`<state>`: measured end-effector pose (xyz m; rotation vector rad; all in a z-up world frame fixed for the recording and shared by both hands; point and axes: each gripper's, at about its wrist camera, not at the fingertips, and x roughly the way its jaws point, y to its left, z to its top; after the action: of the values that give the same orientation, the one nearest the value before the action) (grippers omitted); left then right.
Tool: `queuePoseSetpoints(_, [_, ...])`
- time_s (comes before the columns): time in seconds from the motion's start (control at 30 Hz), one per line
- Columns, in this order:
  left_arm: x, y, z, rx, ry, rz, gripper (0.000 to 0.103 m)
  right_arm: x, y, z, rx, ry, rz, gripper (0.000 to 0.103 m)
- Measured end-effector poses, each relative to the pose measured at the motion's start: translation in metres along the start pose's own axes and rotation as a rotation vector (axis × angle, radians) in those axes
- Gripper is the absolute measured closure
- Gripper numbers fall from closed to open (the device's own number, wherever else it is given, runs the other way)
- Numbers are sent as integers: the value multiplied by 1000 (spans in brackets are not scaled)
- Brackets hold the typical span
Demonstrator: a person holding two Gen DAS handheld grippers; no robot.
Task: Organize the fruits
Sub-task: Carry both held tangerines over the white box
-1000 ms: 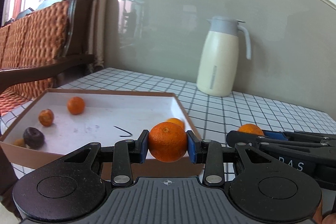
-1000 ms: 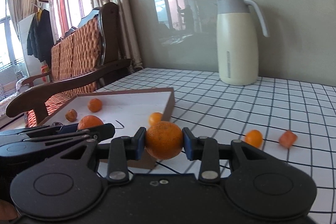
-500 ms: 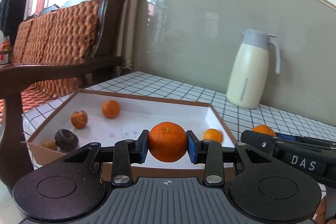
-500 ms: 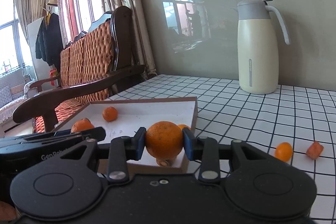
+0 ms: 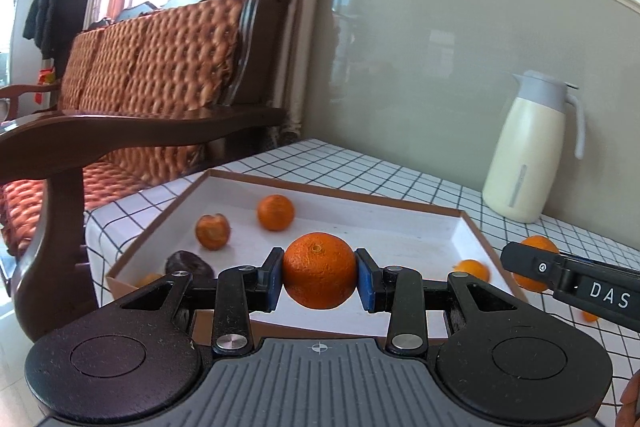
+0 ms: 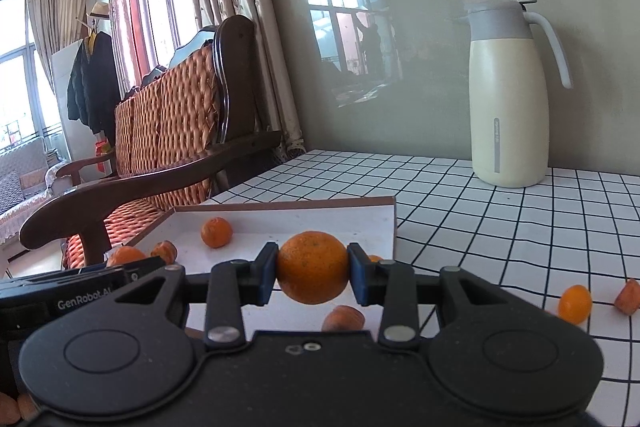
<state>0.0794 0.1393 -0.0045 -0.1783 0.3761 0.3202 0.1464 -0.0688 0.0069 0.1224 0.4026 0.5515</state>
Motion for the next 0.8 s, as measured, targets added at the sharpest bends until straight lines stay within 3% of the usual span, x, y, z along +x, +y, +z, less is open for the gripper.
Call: queuePoseSetpoints(0.8, [31,27,15,12,-14,88,65,42,8,3,16,22,-40,74])
